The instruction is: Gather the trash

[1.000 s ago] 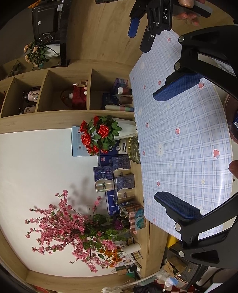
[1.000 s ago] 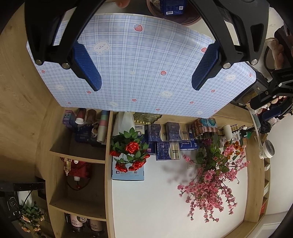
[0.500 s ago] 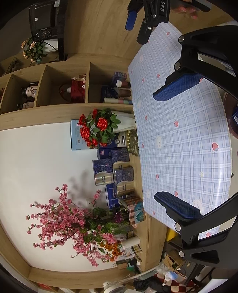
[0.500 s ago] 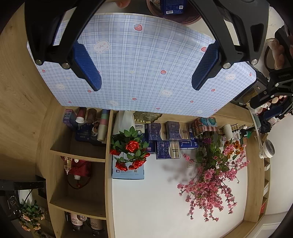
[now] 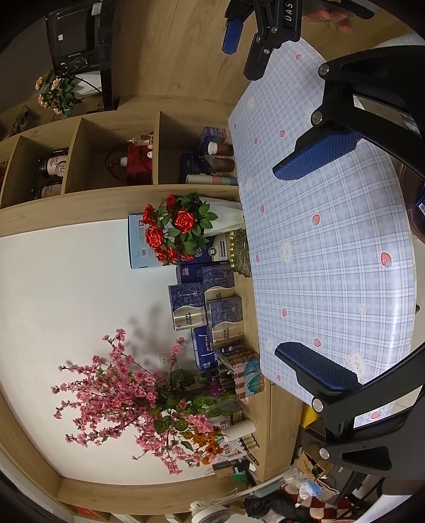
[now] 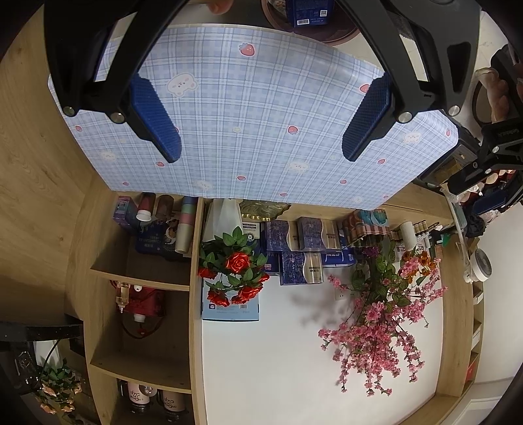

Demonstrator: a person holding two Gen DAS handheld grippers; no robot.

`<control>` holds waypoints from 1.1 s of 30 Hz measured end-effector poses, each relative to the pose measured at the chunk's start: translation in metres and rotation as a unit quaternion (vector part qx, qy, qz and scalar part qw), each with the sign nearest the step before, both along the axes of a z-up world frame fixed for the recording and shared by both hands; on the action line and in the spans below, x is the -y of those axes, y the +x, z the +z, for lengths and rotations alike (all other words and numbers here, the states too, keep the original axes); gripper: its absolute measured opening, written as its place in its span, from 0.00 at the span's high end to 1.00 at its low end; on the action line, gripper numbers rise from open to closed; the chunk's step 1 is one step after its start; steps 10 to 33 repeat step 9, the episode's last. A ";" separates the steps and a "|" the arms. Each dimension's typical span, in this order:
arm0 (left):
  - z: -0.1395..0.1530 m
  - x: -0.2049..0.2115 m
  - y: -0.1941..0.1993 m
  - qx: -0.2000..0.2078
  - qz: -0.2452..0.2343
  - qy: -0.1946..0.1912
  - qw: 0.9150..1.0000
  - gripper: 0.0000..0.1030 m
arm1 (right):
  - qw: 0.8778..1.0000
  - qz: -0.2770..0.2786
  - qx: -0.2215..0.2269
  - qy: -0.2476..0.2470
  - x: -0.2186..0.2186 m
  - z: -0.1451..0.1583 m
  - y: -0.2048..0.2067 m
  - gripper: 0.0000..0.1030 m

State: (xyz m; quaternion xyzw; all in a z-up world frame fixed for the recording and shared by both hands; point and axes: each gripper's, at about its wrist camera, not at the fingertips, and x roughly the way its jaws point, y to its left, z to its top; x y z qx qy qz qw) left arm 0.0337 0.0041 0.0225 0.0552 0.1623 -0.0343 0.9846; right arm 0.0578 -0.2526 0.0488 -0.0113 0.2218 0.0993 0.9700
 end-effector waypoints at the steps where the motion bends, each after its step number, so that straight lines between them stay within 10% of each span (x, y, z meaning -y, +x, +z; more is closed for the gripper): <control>1: 0.000 0.000 0.000 -0.001 0.001 -0.001 1.000 0.06 | 1.000 0.000 0.000 0.000 0.000 0.000 0.000 0.06; 33: 0.000 -0.002 0.002 -0.004 0.008 -0.004 1.000 0.06 | 1.000 -0.001 -0.001 0.000 0.000 -0.002 0.000 0.06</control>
